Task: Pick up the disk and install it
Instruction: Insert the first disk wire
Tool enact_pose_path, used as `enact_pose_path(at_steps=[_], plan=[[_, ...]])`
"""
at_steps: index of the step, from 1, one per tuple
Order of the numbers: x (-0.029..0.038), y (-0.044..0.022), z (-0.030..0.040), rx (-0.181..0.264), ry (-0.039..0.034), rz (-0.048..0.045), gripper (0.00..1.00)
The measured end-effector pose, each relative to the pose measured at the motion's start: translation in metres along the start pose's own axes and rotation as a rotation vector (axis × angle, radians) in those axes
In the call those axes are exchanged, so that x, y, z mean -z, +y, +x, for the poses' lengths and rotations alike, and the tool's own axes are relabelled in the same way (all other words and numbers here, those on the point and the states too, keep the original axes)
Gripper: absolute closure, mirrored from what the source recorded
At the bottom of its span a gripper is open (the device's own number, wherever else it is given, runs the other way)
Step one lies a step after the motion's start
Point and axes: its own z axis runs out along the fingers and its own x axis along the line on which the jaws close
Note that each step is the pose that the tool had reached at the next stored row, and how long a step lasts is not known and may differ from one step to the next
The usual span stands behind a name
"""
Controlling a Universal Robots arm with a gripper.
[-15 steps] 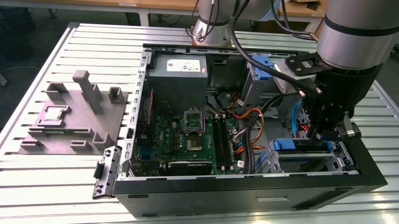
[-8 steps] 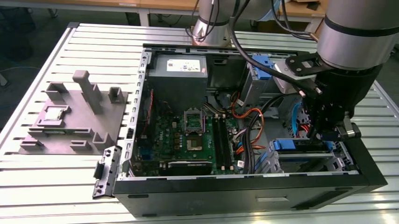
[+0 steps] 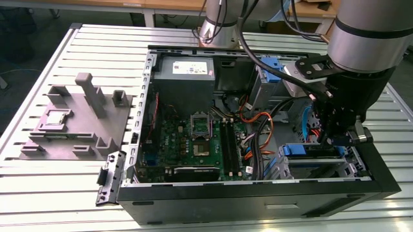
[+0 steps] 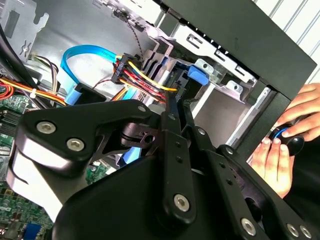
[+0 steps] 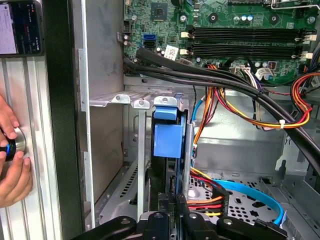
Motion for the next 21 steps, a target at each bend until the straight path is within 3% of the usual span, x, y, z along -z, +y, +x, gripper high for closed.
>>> enact_pose_path(at_steps=[17,21], plan=[[-0.0007,-0.0008,-0.0015,-0.031,0.0056,-0.0041,0.83],[-0.0009,-0.0008,-0.0018,-0.036,-0.0036,-0.0043,0.83]])
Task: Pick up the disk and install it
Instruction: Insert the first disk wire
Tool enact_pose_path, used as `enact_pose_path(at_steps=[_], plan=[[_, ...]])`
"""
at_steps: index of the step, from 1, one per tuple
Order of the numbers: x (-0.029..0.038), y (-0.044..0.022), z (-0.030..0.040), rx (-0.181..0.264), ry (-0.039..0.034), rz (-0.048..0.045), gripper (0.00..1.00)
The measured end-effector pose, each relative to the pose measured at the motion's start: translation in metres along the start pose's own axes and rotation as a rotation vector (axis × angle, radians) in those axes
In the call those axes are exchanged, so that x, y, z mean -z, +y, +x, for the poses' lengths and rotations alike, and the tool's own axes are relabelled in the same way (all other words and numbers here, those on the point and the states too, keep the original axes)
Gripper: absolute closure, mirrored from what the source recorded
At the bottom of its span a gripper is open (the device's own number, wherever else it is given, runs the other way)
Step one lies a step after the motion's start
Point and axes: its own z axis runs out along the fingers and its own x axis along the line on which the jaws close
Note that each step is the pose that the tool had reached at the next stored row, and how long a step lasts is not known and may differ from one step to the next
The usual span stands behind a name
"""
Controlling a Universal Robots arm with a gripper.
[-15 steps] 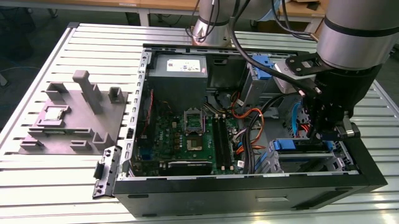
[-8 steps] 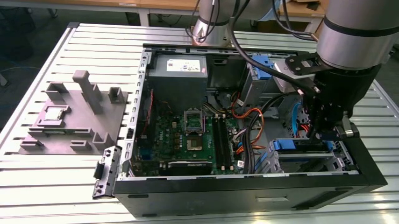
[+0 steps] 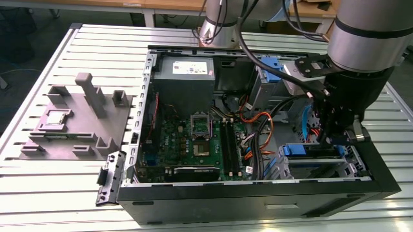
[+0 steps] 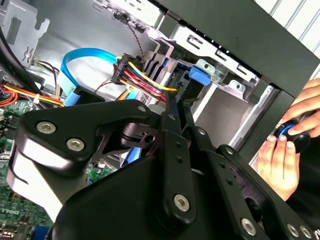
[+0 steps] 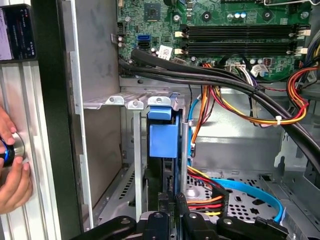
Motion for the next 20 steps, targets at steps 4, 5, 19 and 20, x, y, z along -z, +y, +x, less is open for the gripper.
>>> enact_pose_path(at_steps=[4,5,19,20], plan=[[-0.0001,0.0,0.0,-0.001,-0.0035,0.0001,0.83],[-0.0001,0.0,0.0,-0.001,-0.0036,0.0004,0.83],[-0.001,0.0,0.0016,0.001,-0.004,0.0013,0.83],[-0.0014,0.0001,0.0016,0.001,-0.004,0.0013,0.83]])
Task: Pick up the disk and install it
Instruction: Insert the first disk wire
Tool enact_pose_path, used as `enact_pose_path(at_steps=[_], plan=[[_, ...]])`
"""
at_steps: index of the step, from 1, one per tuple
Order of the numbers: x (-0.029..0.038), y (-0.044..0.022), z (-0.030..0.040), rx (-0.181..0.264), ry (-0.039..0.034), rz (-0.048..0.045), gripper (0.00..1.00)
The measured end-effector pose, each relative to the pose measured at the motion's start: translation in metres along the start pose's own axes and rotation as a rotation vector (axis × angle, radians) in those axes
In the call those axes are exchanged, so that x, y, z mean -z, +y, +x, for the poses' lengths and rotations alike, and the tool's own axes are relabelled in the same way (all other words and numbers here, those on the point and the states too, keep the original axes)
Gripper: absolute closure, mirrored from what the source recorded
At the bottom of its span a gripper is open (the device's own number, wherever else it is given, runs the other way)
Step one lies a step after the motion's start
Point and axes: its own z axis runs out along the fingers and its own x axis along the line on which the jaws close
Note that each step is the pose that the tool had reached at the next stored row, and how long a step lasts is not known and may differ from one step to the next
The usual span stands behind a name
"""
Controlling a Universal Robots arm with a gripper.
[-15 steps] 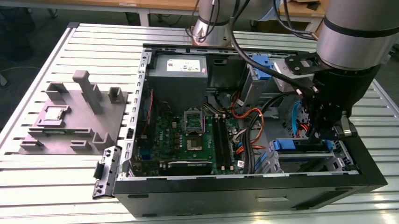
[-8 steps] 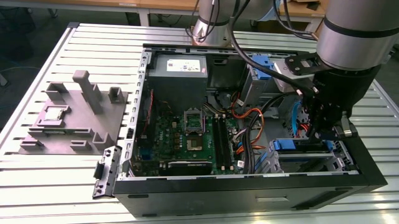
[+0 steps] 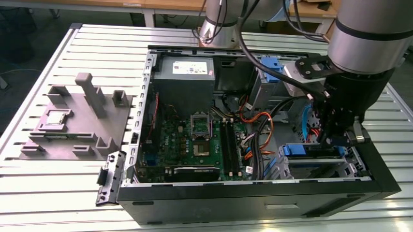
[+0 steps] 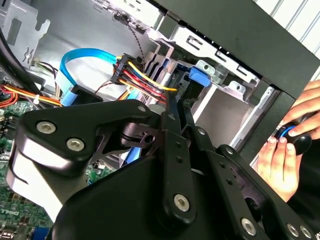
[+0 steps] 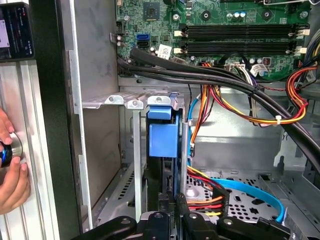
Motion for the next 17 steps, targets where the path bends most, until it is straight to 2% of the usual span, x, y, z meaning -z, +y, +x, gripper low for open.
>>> enact_pose_path(at_steps=[7,17], plan=[[-0.0041,0.0009,0.0,-0.001,-0.0028,-0.0001,0.83],[-0.0036,0.0008,0.0001,-0.001,-0.0049,-0.0001,0.82]])
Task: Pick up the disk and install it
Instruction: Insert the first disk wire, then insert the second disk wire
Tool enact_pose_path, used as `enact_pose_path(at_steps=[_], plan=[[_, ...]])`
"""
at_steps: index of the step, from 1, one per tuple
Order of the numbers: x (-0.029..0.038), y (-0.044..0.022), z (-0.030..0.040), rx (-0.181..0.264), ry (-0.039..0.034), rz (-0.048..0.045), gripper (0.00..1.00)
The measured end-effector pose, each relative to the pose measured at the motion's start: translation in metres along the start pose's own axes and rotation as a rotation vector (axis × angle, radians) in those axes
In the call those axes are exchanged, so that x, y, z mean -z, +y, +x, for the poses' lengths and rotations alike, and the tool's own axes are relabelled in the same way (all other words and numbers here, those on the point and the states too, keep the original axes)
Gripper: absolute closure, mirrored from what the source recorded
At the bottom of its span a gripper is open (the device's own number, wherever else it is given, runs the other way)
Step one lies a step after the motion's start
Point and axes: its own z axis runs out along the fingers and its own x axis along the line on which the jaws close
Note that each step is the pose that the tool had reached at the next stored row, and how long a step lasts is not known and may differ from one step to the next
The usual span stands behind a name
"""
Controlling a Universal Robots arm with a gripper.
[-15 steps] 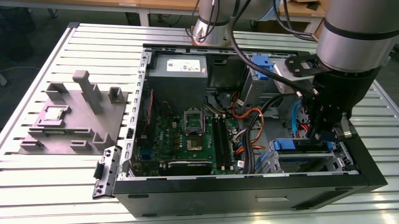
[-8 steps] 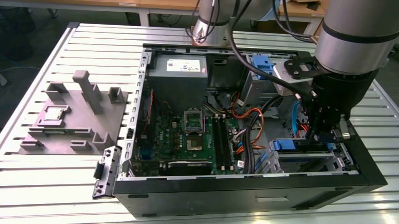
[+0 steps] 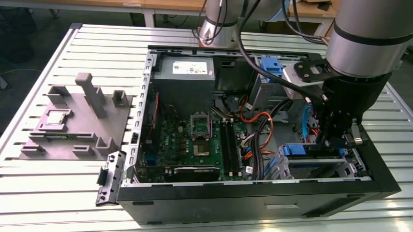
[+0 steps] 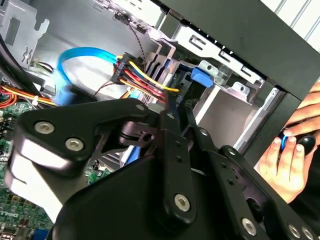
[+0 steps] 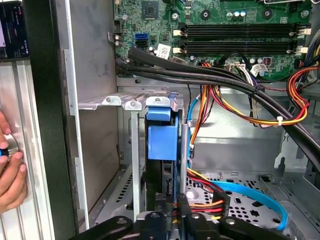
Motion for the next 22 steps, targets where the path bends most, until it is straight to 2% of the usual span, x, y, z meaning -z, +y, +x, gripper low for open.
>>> enact_pose_path(at_steps=[1,2,6,9,11,13,22], plan=[[0.0012,-0.0003,0.0001,0.0,0.0002,-0.0001,0.82],[0.0023,-0.0005,0.0002,0.0,0.0003,-0.0002,0.75],[0.0086,-0.0021,0.0009,0.0,-0.001,-0.0029,0.75],[0.0132,-0.0036,0.0014,0.001,-0.0025,-0.0121,0.75],[0.0137,-0.004,0.0016,0.0,-0.0057,-0.0186,0.77],[0.0138,-0.0041,0.0015,0.0,-0.0075,-0.0202,0.89],[0.0139,-0.0041,0.0015,0.0,-0.0078,-0.0206,0.89]])
